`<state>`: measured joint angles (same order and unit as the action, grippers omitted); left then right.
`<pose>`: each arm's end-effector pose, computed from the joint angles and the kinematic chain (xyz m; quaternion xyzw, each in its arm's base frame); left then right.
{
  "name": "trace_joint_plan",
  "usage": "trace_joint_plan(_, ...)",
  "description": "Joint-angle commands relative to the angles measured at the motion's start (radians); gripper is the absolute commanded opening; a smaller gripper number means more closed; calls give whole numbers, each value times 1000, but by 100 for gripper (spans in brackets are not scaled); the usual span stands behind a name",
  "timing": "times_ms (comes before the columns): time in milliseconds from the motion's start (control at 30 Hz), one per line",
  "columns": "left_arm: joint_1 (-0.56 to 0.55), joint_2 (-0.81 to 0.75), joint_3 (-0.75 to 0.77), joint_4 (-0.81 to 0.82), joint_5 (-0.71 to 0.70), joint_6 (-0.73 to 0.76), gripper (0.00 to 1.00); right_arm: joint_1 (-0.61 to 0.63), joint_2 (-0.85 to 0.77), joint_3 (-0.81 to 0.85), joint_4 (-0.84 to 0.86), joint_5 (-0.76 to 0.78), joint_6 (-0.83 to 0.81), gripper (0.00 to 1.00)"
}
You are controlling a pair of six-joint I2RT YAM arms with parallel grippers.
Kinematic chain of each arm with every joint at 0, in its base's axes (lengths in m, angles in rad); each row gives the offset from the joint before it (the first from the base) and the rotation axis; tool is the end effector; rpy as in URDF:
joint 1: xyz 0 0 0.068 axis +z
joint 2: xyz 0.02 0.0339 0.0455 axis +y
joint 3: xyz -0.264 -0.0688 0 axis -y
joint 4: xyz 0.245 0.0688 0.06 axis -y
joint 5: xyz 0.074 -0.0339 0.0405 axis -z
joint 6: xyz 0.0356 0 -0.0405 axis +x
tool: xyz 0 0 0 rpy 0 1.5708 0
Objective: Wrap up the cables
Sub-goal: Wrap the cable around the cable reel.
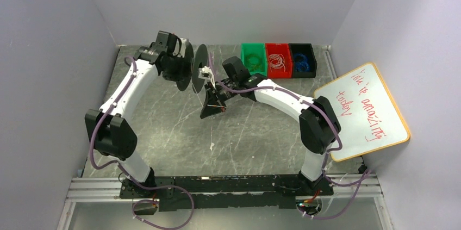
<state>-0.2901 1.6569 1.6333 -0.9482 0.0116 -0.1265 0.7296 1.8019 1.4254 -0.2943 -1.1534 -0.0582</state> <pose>0.3361 -0.1008 0.3402 0.0798 0.9521 -0.0664 0.2875 0.2762 0.2906 0.2812 -0.5087 0.6060 0.5837 0.1825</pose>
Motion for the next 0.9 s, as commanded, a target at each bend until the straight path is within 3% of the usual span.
trace_joint_plan(0, 66, -114, 24, 154, 190, -99, 2, 18, 11, 38, -46, -55, -25, 4)
trace_joint_plan(333, 184, -287, -116, 338, 521, -131, 2, -11, 16, 36, -43, -68, -18, 4)
trace_joint_plan(867, 262, -431, -253, 405, 905, -20, 2, -192, -60, -79, 228, -181, 217, 6)
